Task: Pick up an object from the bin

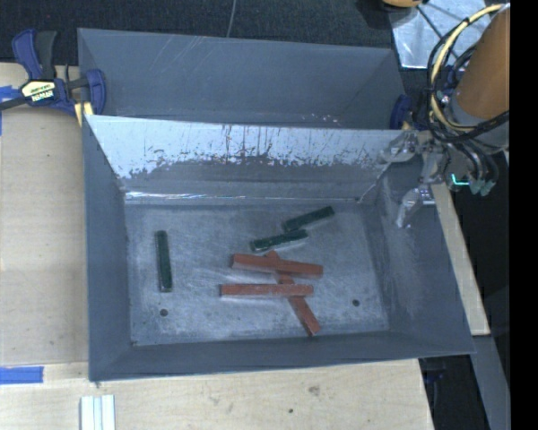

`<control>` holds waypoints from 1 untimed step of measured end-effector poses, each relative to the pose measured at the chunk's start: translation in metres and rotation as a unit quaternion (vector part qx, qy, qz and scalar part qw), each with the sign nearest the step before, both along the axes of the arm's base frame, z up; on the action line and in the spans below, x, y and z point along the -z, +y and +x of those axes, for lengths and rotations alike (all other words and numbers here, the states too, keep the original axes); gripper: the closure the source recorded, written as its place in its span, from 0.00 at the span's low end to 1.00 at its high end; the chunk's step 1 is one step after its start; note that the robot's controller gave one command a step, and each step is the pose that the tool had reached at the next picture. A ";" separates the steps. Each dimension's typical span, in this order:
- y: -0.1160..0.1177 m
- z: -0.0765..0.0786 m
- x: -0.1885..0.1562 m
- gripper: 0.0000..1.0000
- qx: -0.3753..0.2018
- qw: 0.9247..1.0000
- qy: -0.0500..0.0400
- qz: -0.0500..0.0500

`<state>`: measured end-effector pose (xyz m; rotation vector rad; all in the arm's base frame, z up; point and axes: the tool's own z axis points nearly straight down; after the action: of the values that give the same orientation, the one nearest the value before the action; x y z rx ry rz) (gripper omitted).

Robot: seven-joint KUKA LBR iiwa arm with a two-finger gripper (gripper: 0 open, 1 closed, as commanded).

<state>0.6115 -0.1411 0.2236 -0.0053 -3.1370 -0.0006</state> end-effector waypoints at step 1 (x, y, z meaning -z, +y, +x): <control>0.001 0.002 -0.005 0.00 -0.001 1.000 -0.004 -0.001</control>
Offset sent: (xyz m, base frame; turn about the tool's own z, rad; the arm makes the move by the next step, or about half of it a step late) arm -0.0059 0.0535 -0.0840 -0.2323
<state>0.6131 -0.1405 0.2288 -0.0015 -3.1459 0.0014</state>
